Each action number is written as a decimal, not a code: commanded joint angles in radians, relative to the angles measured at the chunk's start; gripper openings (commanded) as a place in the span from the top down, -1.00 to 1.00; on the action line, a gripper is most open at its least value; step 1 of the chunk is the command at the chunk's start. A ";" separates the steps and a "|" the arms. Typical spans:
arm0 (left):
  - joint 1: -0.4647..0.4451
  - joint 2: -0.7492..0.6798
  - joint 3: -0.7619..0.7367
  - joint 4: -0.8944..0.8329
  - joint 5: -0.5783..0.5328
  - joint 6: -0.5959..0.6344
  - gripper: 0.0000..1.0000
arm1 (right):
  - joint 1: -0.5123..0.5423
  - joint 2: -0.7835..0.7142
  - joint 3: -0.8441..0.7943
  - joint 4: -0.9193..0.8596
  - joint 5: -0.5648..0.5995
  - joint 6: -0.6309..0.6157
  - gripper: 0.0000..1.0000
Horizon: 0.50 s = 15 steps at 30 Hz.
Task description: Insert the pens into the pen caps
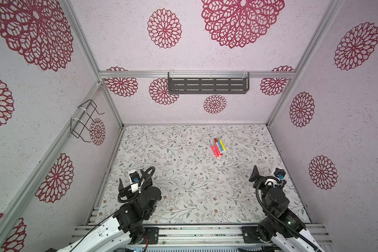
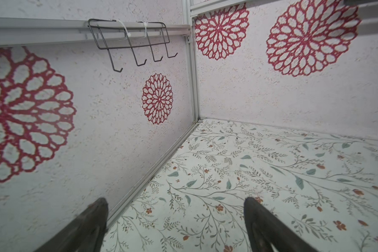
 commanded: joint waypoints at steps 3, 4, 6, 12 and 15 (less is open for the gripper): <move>0.003 0.094 -0.012 -0.101 -0.127 -0.188 -0.95 | -0.003 -0.047 -0.092 0.008 0.129 -0.010 -0.98; 0.008 0.118 -0.025 -0.111 -0.132 -0.232 -0.95 | -0.003 -0.042 -0.100 0.017 0.128 -0.016 -0.98; 0.013 0.159 -0.032 -0.095 -0.137 -0.236 -0.95 | -0.003 -0.024 -0.097 0.018 0.138 -0.019 -0.98; 0.094 0.284 0.005 -0.107 -0.061 -0.275 -0.95 | -0.004 0.099 -0.238 0.247 0.178 -0.097 -0.98; 0.190 0.291 -0.084 0.358 0.185 0.199 -0.95 | -0.006 0.152 -0.233 0.287 0.157 -0.109 -0.98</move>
